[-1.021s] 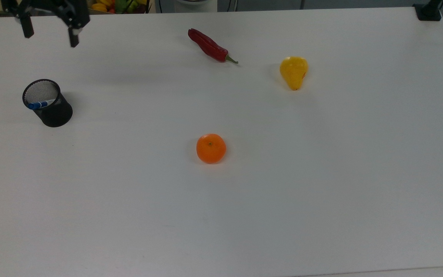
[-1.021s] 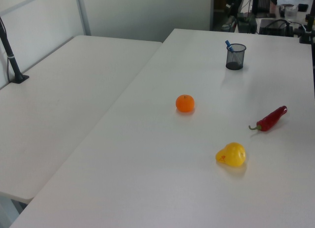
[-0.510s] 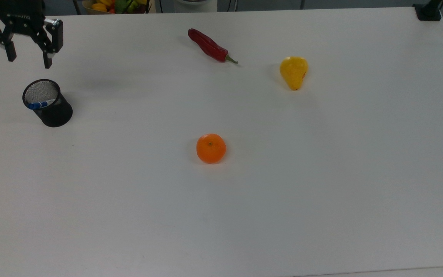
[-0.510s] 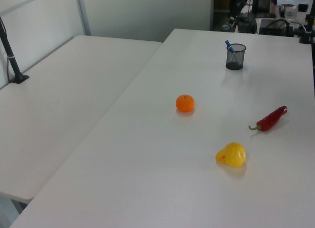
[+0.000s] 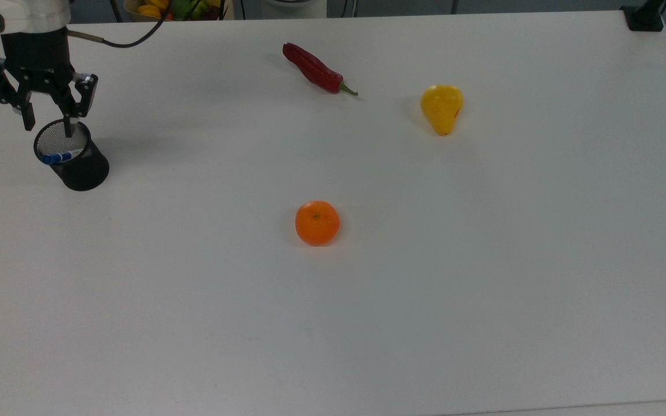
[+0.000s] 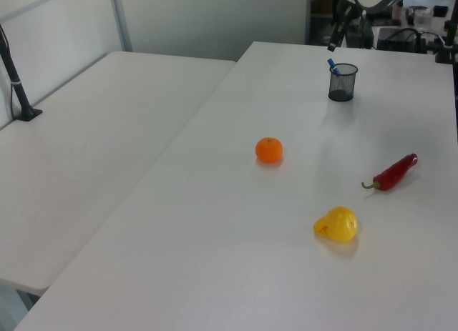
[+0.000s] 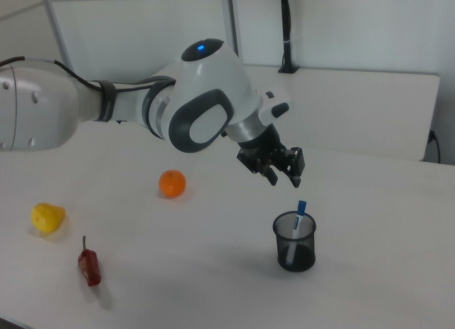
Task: Take marker pen
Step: 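Move the open gripper over the black mesh pen cup, then lower the gripper into the cup and close on the marker, then lift the blue-capped marker up out of the pen cup, then carry the marker toward the yellow pear and lower it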
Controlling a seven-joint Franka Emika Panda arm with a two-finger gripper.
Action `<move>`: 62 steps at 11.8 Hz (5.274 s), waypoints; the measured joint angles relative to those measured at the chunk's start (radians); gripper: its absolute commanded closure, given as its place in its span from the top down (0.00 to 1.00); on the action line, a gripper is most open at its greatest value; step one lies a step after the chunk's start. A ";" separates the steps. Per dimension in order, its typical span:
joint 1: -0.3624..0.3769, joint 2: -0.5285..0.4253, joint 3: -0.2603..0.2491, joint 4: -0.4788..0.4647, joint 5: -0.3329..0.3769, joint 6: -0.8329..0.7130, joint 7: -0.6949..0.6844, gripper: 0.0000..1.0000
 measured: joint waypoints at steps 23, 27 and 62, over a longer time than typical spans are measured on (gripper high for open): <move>-0.041 0.129 0.001 -0.016 0.000 0.146 -0.063 0.00; -0.042 0.104 0.001 -0.011 0.000 0.146 -0.063 0.00; 0.243 0.086 0.492 0.052 0.062 -0.304 0.651 0.01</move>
